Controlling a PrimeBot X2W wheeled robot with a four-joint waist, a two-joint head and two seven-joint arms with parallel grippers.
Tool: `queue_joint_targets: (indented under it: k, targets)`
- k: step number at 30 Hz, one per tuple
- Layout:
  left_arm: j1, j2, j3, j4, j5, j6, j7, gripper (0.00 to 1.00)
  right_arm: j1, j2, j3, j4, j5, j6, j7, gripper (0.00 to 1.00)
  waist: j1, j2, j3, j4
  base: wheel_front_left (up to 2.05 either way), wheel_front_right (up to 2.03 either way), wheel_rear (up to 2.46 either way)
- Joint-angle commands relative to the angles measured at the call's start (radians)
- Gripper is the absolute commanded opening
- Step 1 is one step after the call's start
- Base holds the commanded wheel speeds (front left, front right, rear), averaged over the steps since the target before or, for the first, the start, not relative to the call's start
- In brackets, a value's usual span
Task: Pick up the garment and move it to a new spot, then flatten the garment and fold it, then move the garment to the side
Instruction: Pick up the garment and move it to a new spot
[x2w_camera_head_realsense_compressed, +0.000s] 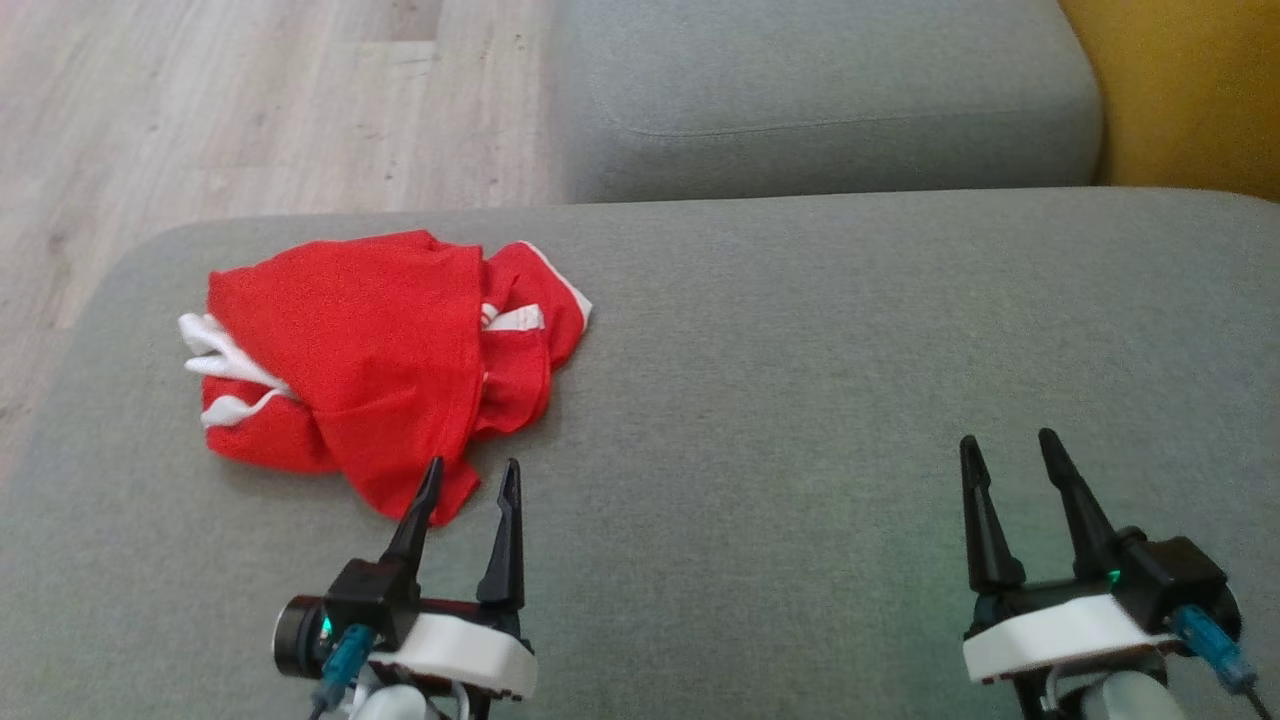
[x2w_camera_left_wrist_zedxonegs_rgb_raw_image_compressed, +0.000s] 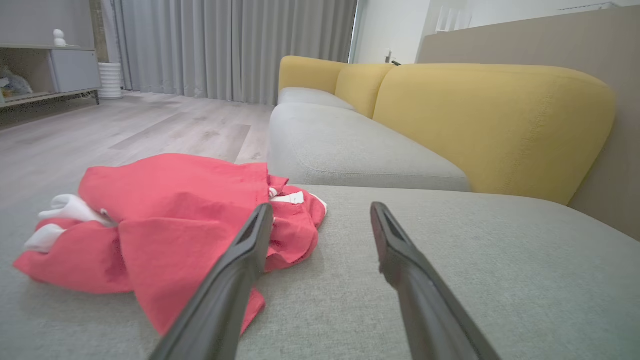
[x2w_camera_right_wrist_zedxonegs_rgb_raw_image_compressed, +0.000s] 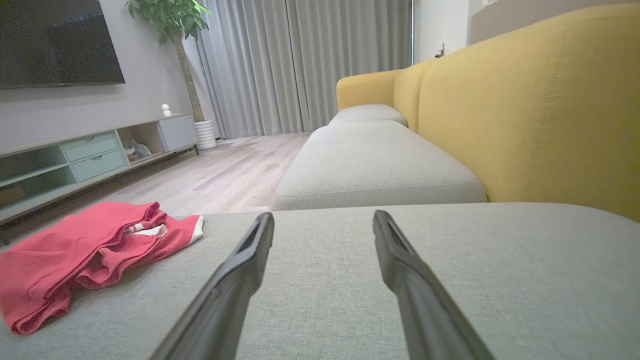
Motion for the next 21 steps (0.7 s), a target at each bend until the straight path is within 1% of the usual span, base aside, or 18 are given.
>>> queue_joint_targets:
  k: [1,7,11,13,21]
  targets:
    - [-0.030,-0.002,0.038,-0.024,0.011,0.000,-0.012,1.00,-0.026,-0.009,0.030,-0.027,0.011,-0.001,-0.011,1.00,0.0000,0.0000,-0.003,0.015,0.00,0.00,0.00]
    - [-0.028,-0.003,0.058,-0.020,0.021,0.000,-0.012,1.00,-0.019,-0.009,0.073,-0.025,0.039,-0.001,-0.011,1.00,0.0000,0.0000,-0.008,0.086,0.00,0.00,0.00]
    - [-0.026,0.001,0.062,-0.013,0.050,0.005,-0.012,1.00,-0.019,-0.009,0.107,-0.025,0.057,-0.001,-0.011,1.00,0.0000,0.0000,-0.013,0.138,0.00,0.00,0.00]
    - [-0.025,0.001,0.066,-0.012,0.053,0.006,-0.012,1.00,-0.020,-0.009,0.116,-0.025,0.063,-0.001,-0.011,1.00,0.0000,0.0000,-0.012,0.150,0.00,0.00,0.00]
    - [-0.015,0.006,0.094,-0.013,0.067,0.008,-0.012,1.00,-0.025,-0.009,0.180,-0.026,0.087,-0.001,-0.011,1.00,0.0000,0.0000,-0.012,0.250,0.00,0.00,0.00]
